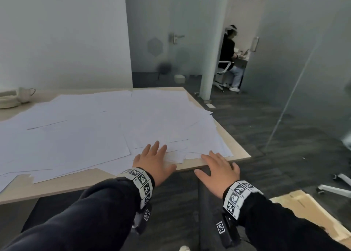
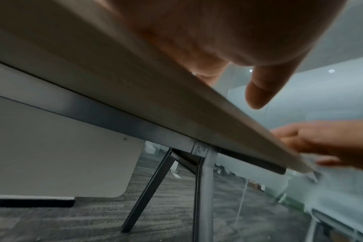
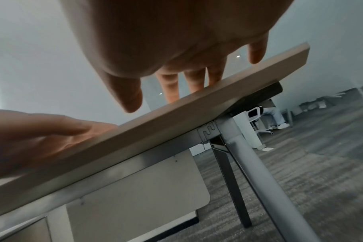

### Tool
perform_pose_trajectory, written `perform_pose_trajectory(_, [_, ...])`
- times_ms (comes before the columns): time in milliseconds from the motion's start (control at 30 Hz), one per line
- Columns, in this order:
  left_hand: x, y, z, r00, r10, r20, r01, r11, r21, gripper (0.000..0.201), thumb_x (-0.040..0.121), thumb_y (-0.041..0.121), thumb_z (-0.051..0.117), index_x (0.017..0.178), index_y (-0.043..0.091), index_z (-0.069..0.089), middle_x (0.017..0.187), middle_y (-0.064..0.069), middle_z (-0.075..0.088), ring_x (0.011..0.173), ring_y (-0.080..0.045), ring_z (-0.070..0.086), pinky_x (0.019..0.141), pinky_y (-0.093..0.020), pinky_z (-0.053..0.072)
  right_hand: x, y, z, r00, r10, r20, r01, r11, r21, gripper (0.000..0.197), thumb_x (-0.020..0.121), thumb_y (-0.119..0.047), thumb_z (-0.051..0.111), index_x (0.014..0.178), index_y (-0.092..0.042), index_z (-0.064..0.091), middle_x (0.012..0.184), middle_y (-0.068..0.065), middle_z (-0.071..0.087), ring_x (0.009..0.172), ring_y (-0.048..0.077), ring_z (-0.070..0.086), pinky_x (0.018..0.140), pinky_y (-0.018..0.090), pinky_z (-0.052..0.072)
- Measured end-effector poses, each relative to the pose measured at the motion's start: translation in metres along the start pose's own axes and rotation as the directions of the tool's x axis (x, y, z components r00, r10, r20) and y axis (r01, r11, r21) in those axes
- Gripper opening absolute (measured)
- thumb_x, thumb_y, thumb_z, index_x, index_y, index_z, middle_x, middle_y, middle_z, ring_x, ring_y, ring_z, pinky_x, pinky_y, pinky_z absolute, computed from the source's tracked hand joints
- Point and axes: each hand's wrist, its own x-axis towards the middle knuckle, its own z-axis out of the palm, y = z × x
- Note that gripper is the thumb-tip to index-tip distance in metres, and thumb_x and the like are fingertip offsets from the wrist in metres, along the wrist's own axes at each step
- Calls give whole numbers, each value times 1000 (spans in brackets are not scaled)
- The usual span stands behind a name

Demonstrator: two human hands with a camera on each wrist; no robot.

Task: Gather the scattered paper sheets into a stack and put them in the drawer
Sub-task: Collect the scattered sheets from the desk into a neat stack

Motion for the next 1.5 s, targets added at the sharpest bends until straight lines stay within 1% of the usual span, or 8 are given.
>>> perform_pose_trajectory(200, [5,10,18,990,142,17,-143,973,180,87,82,75,35,153,39,-2,164,9,-10,151,-20,-8,121,-50,5,-6,6,-10,969,-208,-132,211,977,12,49,89,-61,37,135,-46,40,145,-28,38,137,0,31,110,39,18])
perform_pose_trajectory(400, [15,30,23,967,254,13,-251,948,195,87,85,56,46,153,38,-6,164,6,-12,151,-22,-9,121,-50,7,-1,28,-5,990,-37,-139,53,993,110,50,90,-54,42,139,-45,37,150,-23,34,143,2,23,113,42,18])
perform_pose_trajectory(600, [21,52,36,943,333,1,-325,919,222,71,91,48,44,153,37,11,163,11,10,151,-18,8,119,-51,11,-17,44,-3,938,-50,-344,213,864,455,18,90,-34,55,106,-35,63,105,-25,59,101,-5,52,89,20,44])
perform_pose_trajectory(833, [16,57,33,876,439,-199,-428,899,96,37,82,26,55,113,43,65,114,20,67,109,-15,61,91,-41,38,-7,57,-8,909,311,277,-379,344,859,50,94,-56,44,95,-11,67,87,7,76,66,19,63,55,27,40])
perform_pose_trajectory(1067, [-8,64,38,710,664,-233,-686,728,-16,47,71,24,44,109,42,65,107,22,68,95,-10,65,77,-32,50,4,64,8,883,303,358,-381,15,925,27,91,-37,64,107,-15,67,97,11,75,90,35,71,74,49,58])
perform_pose_trajectory(1167, [-13,63,31,797,584,-151,-585,810,45,58,74,32,46,130,45,50,134,21,54,122,-10,53,98,-41,46,4,67,7,912,307,273,-302,49,952,15,92,-17,64,103,-9,71,98,14,75,96,36,69,94,58,49])
perform_pose_trajectory(1333, [-3,33,11,968,251,-22,-244,957,154,87,80,65,45,152,44,2,163,13,-4,151,-16,-1,119,-47,8,5,89,4,876,455,161,-216,72,974,11,87,-13,70,94,-5,72,91,12,75,86,31,70,79,40,54])
perform_pose_trajectory(1500, [-2,3,11,983,184,-2,-179,957,228,76,87,67,38,153,40,12,162,16,11,150,-14,11,119,-43,13,7,105,0,797,603,39,-221,230,948,24,85,-26,71,77,-7,61,78,11,64,74,29,61,84,41,51])
